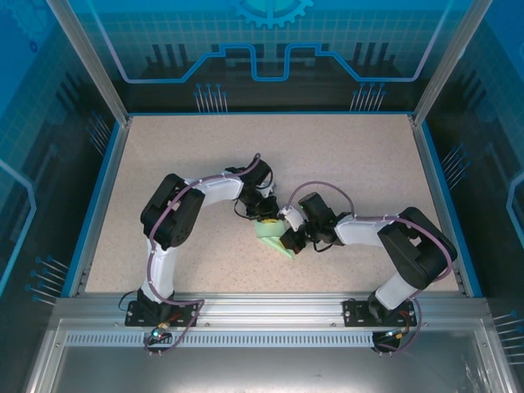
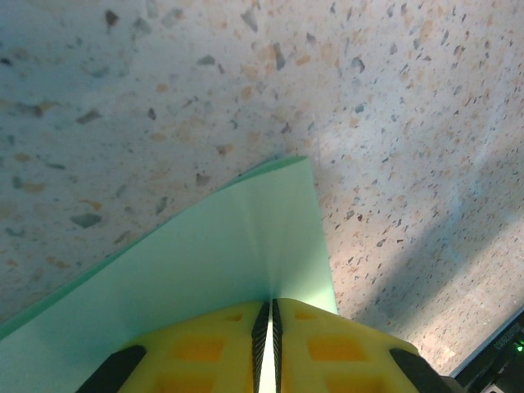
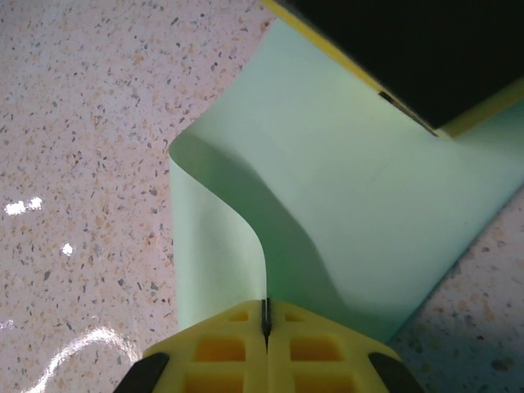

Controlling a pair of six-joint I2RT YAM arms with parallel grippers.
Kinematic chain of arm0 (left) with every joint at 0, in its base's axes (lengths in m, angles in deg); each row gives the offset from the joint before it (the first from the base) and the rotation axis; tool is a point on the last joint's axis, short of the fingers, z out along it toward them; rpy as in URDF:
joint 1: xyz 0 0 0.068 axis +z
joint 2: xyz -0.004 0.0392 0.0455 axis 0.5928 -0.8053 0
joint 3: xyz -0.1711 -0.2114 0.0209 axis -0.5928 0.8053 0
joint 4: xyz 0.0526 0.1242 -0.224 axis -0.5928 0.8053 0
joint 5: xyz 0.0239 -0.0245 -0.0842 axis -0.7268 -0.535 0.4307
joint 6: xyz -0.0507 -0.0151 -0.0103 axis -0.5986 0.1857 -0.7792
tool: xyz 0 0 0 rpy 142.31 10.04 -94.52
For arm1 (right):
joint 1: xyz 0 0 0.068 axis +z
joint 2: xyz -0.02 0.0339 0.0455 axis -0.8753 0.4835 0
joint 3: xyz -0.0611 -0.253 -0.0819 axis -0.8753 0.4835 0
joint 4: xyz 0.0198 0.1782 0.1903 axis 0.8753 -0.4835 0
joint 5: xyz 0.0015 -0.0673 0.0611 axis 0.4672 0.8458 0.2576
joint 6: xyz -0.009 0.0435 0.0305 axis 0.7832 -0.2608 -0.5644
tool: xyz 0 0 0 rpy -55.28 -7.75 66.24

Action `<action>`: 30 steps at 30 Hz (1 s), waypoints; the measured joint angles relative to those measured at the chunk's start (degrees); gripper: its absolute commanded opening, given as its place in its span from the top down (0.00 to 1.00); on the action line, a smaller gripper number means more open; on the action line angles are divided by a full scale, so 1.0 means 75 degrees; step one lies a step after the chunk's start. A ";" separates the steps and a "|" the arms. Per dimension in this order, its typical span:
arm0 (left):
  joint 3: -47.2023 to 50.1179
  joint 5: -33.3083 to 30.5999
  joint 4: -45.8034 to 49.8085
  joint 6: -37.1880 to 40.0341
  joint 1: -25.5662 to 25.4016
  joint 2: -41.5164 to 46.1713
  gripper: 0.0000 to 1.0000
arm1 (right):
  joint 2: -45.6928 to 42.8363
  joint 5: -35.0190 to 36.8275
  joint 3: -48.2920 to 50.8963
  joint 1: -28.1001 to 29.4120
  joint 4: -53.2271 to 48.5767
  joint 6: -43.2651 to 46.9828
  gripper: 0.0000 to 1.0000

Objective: Fold a paper plane with a square sheet of paper (fold left side to right side)
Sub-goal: Third fold the triangle at the center of the table.

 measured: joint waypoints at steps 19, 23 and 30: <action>0.0000 0.0000 -0.0003 0.0000 -0.0006 0.0000 0.84 | 0.0114 0.0137 -0.0026 -0.0032 -0.0055 0.0000 1.00; 0.0000 0.0000 -0.0003 0.0000 -0.0006 0.0000 0.84 | 0.0131 0.0137 -0.0058 -0.0032 -0.0105 0.0000 1.00; 0.0000 0.0000 -0.0003 0.0000 -0.0006 0.0000 0.85 | 0.0085 0.0152 -0.0058 -0.0032 -0.0163 0.0000 1.00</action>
